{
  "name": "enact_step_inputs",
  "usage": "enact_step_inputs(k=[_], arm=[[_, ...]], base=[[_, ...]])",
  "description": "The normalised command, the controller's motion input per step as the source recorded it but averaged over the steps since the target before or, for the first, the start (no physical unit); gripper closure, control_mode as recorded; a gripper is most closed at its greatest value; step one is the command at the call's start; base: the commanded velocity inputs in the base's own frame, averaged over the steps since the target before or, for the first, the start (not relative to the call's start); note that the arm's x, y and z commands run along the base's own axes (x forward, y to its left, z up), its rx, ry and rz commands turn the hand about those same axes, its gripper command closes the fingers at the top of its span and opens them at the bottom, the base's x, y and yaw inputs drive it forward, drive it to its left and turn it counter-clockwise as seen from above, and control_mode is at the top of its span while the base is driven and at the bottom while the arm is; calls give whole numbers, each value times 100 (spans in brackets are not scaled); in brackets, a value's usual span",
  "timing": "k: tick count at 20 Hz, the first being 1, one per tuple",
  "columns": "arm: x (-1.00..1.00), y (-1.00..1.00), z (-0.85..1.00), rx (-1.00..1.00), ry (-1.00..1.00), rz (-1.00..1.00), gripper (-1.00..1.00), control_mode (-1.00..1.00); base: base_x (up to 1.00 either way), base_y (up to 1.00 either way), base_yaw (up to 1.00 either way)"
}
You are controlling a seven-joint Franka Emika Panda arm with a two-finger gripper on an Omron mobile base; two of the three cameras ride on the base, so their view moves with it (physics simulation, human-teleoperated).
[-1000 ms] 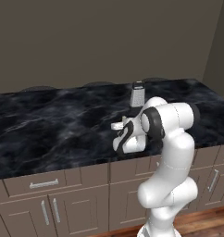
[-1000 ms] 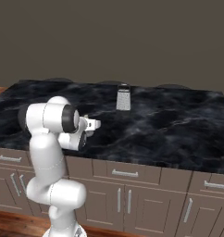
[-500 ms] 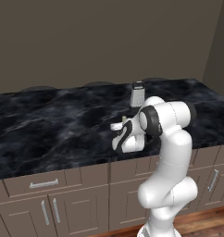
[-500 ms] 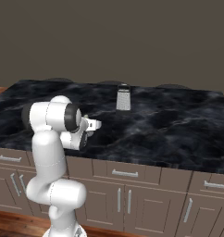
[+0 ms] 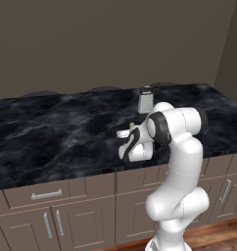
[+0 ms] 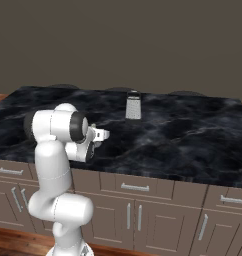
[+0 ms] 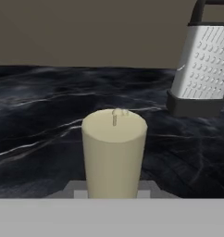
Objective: Pick the candle and candle from the dining table and place them in the open cabinet. Close the cabinet after placing the objects.
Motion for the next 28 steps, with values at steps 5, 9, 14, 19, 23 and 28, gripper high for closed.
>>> enact_step_inputs(k=[5,9,14,19,23,28], arm=[[0,0,29,0,0,0,100,-100],[0,0,44,0,0,0,100,-100],[0,0,36,0,0,0,100,-100],[-1,0,31,0,0,0,100,-100],[-11,0,20,0,0,0,100,-100],[-20,0,17,0,0,0,100,-100]], base=[[0,0,0],[0,0,0],[0,0,0],[0,0,0],[0,0,0],[0,0,0]])
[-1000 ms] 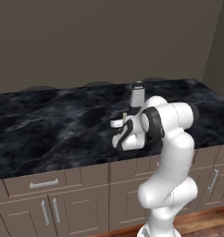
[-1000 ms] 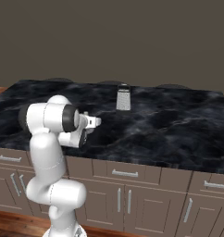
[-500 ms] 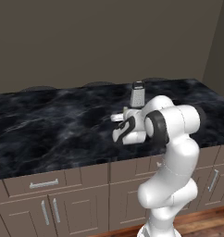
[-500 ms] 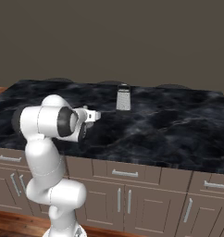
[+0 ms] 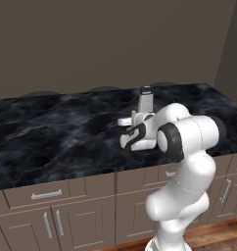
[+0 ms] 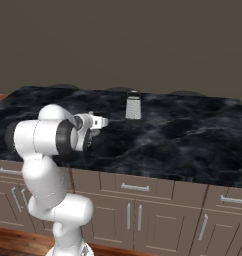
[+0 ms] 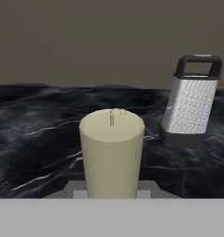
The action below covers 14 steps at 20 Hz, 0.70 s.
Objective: Pick the candle and candle from the dining table and place them in the open cabinet. Close the cabinet after placing the objects.
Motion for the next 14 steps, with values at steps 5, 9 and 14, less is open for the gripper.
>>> enact_step_inputs(k=[5,9,14], arm=[[-39,0,12,0,0,0,100,-100],[-39,0,24,0,0,-1,100,-100],[-37,0,44,0,0,-2,100,-100]], base=[[0,0,0],[0,0,0],[0,0,0]])
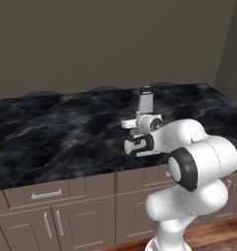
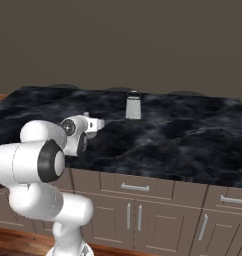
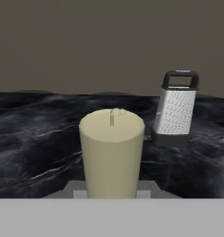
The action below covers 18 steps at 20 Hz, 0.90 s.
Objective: Pick the candle and candle from the dining table and place them in the open cabinet. Close the cabinet after placing the objects.
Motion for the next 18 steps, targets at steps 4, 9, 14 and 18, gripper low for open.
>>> enact_step_inputs(k=[4,9,14,18], arm=[[-19,0,57,0,1,-5,100,-100],[-27,0,62,0,4,-7,100,-100],[-38,0,58,0,3,-5,100,-100],[-34,0,56,0,2,-3,100,-100]], base=[[0,0,0],[0,0,0],[0,0,0],[0,0,0]])
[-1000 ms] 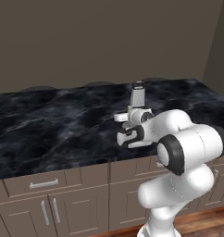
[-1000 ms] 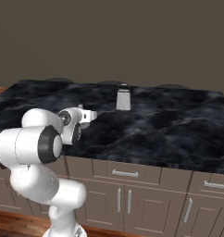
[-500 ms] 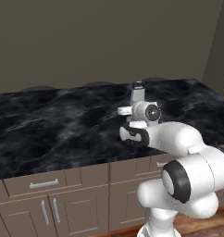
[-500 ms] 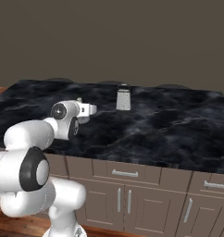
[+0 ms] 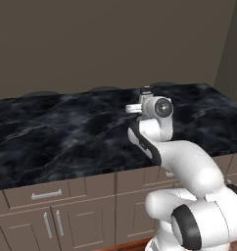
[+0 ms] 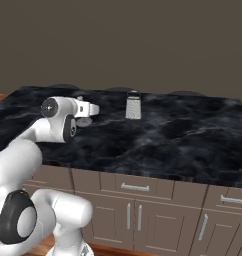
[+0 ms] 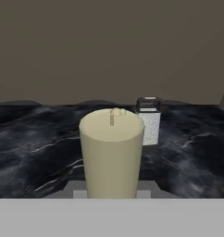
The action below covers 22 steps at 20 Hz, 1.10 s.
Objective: Pick the candle and candle from the dining table and place them in the open cabinet. Close the cabinet after placing the objects.
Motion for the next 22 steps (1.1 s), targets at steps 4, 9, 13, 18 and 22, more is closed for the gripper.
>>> enact_step_inputs(k=[4,9,13,18,22], arm=[[-38,0,53,0,0,-1,100,-100],[-43,0,39,0,1,0,100,-100],[-40,0,22,0,1,0,100,-100],[-46,-1,11,0,0,1,100,-100],[-41,-6,11,5,0,0,100,-100]], base=[[0,0,0],[0,0,0],[0,0,0],[0,0,0],[0,0,0]])
